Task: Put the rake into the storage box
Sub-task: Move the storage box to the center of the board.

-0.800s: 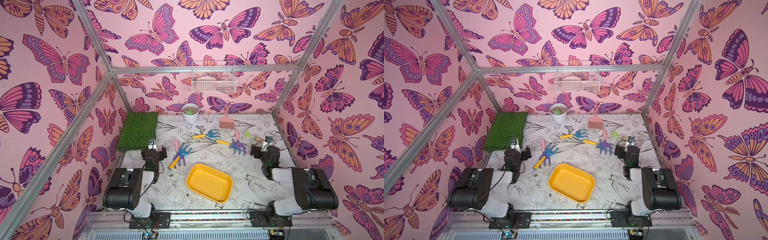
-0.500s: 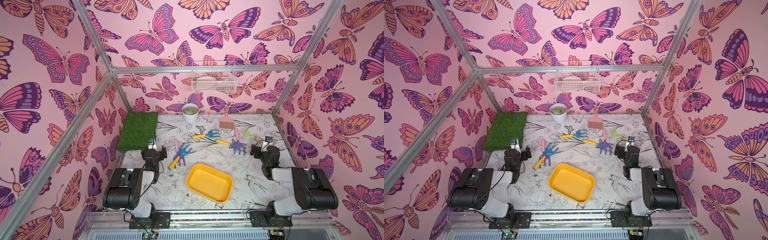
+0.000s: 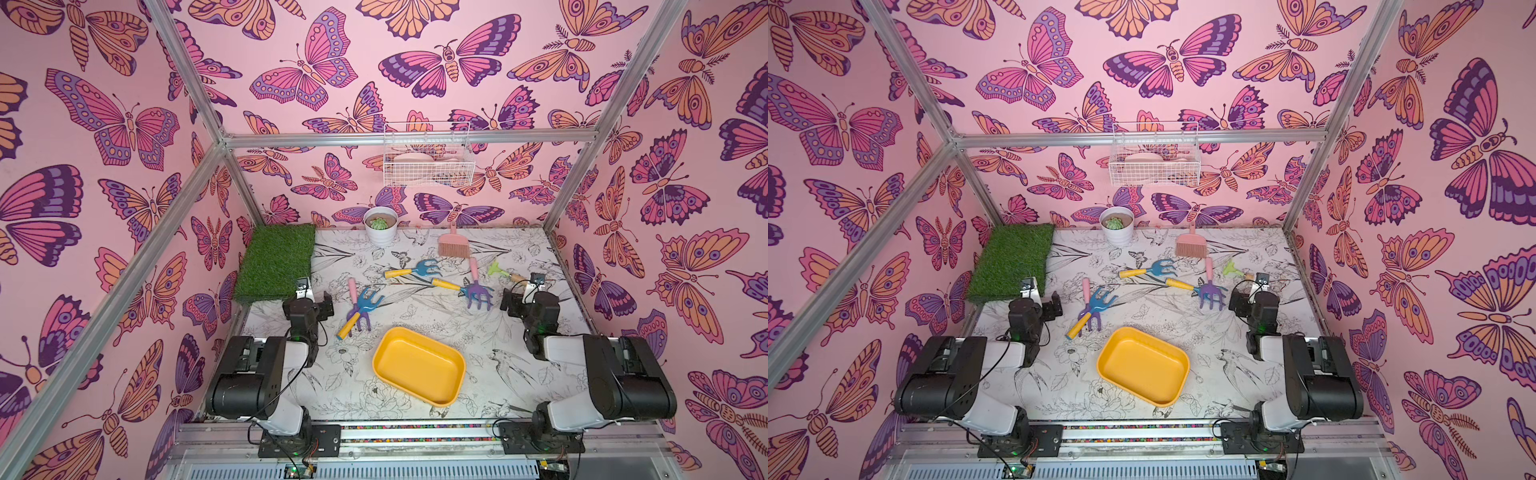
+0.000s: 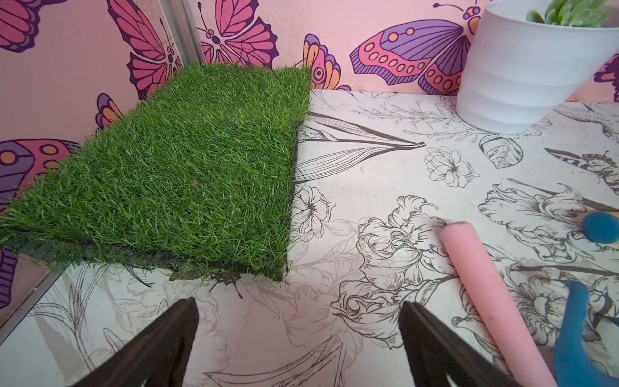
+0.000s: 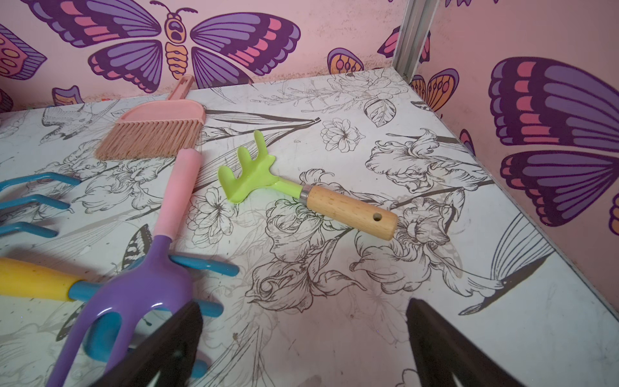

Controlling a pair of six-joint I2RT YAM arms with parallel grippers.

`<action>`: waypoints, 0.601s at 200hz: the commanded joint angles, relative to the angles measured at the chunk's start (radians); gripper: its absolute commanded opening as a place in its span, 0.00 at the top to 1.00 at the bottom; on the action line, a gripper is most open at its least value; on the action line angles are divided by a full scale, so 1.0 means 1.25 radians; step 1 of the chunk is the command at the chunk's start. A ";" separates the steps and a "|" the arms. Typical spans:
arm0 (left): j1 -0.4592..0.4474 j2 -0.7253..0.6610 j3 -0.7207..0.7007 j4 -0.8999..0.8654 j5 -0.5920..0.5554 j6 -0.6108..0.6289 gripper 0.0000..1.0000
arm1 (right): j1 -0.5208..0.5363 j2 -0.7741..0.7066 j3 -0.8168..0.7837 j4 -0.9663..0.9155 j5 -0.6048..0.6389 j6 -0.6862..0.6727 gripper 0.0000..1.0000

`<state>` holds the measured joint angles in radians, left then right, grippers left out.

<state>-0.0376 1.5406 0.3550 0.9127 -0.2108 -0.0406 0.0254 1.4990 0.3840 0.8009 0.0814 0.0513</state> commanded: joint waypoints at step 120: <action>-0.010 -0.332 0.056 -0.319 -0.121 -0.065 0.00 | -0.008 -0.280 0.289 -0.747 0.169 0.229 0.01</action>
<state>-0.0467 1.2850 0.3798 0.6968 -0.3046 -0.0589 0.0254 1.2217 0.6716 0.2321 0.2062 0.1715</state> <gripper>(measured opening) 0.999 0.986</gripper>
